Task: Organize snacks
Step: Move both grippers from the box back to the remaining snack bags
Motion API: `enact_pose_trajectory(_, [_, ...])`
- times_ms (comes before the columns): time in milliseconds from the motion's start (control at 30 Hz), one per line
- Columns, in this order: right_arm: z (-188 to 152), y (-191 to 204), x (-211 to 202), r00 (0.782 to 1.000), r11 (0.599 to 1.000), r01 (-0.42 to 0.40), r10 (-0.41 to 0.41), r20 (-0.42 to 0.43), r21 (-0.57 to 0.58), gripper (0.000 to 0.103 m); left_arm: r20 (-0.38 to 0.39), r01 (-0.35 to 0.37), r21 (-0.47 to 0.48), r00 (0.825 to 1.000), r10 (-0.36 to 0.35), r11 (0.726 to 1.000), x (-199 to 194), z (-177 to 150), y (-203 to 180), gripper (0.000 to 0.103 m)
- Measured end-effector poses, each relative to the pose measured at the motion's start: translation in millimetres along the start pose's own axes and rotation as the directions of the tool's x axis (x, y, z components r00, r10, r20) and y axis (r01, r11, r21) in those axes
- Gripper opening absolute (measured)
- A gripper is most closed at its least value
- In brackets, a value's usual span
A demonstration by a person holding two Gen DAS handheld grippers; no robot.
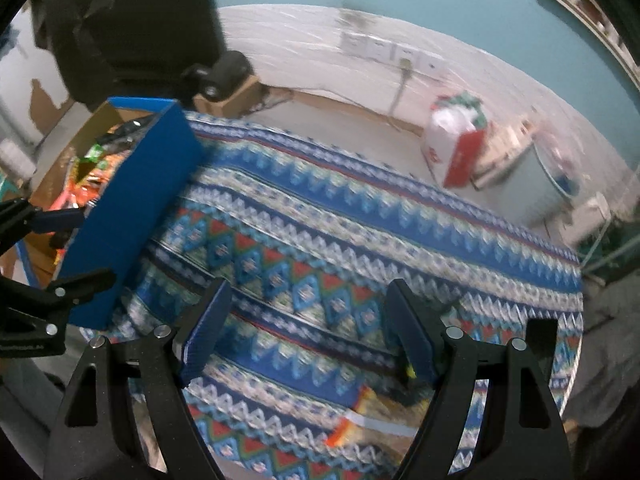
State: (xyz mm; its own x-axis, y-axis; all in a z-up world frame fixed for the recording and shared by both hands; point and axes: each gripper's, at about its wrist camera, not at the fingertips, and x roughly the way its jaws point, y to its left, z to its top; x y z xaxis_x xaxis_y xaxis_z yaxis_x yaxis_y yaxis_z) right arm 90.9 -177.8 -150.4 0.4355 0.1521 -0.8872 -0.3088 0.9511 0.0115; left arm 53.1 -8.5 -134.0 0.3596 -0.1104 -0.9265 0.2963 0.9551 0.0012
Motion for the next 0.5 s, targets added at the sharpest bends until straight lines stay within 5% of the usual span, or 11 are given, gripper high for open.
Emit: enact_pose_trajectory(500, [-63.1, -69.9, 17.4, 0.986, 0.988, 0.098, -0.08, -0.144, 0.118, 0.079, -0.09, 0.035, 0.098, 0.996, -0.027, 0.995, 37.0, 4.0, -57.0, 0.075])
